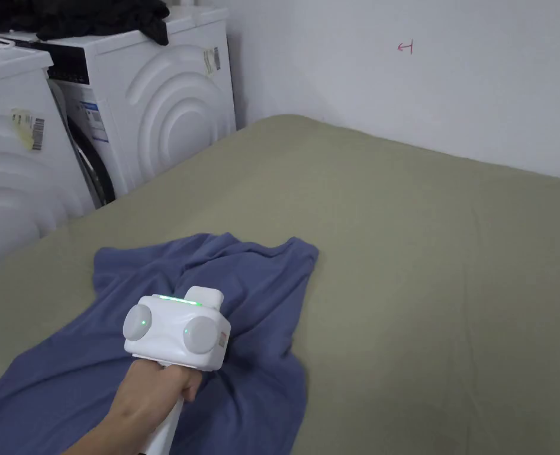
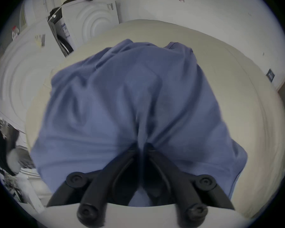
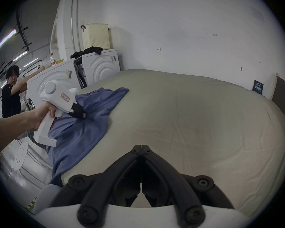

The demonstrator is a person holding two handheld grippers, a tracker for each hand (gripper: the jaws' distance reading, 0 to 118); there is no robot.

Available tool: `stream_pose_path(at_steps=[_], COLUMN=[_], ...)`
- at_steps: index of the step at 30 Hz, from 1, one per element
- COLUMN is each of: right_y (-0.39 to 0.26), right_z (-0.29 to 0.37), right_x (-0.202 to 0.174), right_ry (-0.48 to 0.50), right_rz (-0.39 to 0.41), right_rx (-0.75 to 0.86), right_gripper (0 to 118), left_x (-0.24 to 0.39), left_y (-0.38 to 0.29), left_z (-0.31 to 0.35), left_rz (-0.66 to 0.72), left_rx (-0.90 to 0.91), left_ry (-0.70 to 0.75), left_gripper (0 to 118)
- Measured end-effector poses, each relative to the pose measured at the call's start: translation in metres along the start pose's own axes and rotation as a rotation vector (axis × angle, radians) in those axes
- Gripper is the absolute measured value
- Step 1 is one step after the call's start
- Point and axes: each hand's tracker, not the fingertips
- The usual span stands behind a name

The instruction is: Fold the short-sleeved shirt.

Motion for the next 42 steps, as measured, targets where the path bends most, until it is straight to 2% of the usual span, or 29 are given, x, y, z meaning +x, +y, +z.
stream_pose_path(at_steps=[6, 11, 14, 21, 27, 30, 34, 41, 42], right_y=[0.012, 0.006, -0.006, -0.032, -0.049, -0.055, -0.060, -0.068, -0.069], right_z=[0.047, 0.095, 0.129, 0.199, 0.239, 0.247, 0.248, 0.236, 0.233], right_x=[0.026, 0.060, 0.083, 0.137, 0.174, 0.188, 0.199, 0.207, 0.208], right_ry=[-0.070, -0.159, -0.247, -0.425, -0.533, -0.563, -0.573, -0.553, -0.552], right_rz=[-0.017, -0.072, -0.082, -0.170, -0.250, -0.282, -0.315, -0.325, -0.329], right_rx=[0.062, 0.082, 0.090, 0.088, 0.101, 0.104, 0.092, 0.071, 0.070], right_gripper=[2, 2, 2, 2, 2, 2, 2, 2, 2], left_x=[0.008, 0.064, 0.122, 0.302, 0.445, 0.486, 0.517, 0.523, 0.521], left_y=[0.007, 0.023, 0.032, 0.034, 0.001, -0.024, -0.054, -0.073, -0.073], left_z=[0.037, 0.084, 0.107, 0.163, 0.221, 0.238, 0.217, 0.148, 0.140], left_rz=[-0.006, -0.076, -0.128, -0.320, -0.478, -0.538, -0.591, -0.548, -0.540], left_rx=[0.063, 0.132, 0.167, 0.223, 0.225, 0.194, 0.124, 0.011, 0.003], left_ry=[-0.075, -0.175, -0.268, -0.522, -0.749, -0.849, -0.822, -0.735, -0.740], left_gripper=[4, 4, 4, 4, 4, 4, 4, 4, 8])
